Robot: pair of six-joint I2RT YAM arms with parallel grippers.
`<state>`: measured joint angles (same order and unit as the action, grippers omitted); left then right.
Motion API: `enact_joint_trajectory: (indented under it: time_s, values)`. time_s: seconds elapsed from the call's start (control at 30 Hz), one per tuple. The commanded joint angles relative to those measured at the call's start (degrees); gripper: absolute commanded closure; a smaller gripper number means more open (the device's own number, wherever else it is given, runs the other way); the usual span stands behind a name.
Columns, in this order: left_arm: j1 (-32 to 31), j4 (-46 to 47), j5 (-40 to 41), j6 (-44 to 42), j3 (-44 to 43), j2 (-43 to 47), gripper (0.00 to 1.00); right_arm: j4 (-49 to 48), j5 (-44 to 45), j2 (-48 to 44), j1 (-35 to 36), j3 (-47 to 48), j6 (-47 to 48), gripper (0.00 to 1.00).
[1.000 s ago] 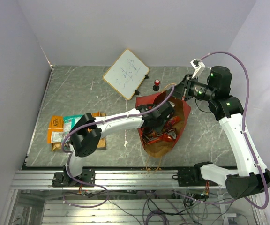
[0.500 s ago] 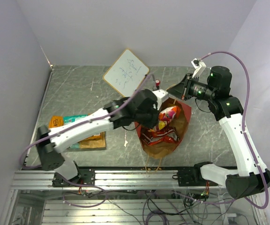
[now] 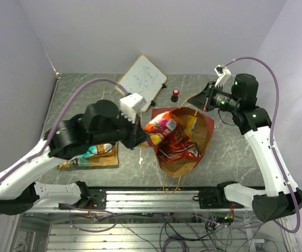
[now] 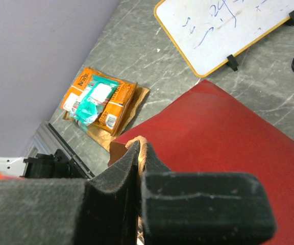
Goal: Take the snacks out of the paper bag
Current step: Place the snack at the center of the board.
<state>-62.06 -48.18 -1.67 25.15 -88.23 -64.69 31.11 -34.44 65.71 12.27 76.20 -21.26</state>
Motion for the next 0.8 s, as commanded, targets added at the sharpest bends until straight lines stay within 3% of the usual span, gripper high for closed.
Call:
enact_joint_trajectory:
  time_s: [0.0, 0.13, 0.3, 0.4, 0.53, 0.6, 0.77]
  values:
    - [0.36, -8.4, 16.55, 7.11, -3.67, 6.78, 0.93, -1.19, 1.33, 0.85, 0.11, 1.11, 1.3, 1.0]
    - [0.33, -15.71, 37.45, 13.16, -6.28, 9.53, 0.93, -0.13, 1.41, 1.4, 0.11, 1.87, 0.86, 1.0]
    - [0.36, -23.32, 51.24, 15.29, -6.53, 5.19, 0.93, -0.99, 1.12, 0.67, 0.1, -0.1, 0.09, 1.0]
    - [1.16, -24.98, 59.26, 16.47, -1.42, 4.02, 0.93, -0.47, 0.75, 0.97, 0.1, -0.18, 0.24, 1.0]
    - [11.56, -18.31, 61.26, 8.3, 8.86, 4.99, 0.93, -0.4, 0.62, 1.12, 0.09, 0.09, 0.22, 1.0]
    - [18.92, -14.74, 58.43, 2.55, 12.93, 4.68, 0.93, -0.44, 0.43, 1.22, 0.11, 0.52, 0.08, 1.0]
    - [29.24, -10.68, 61.33, -1.78, 19.53, 1.9, 0.93, 0.73, -0.38, 2.05, 0.1, 2.24, 1.16, 1.0]
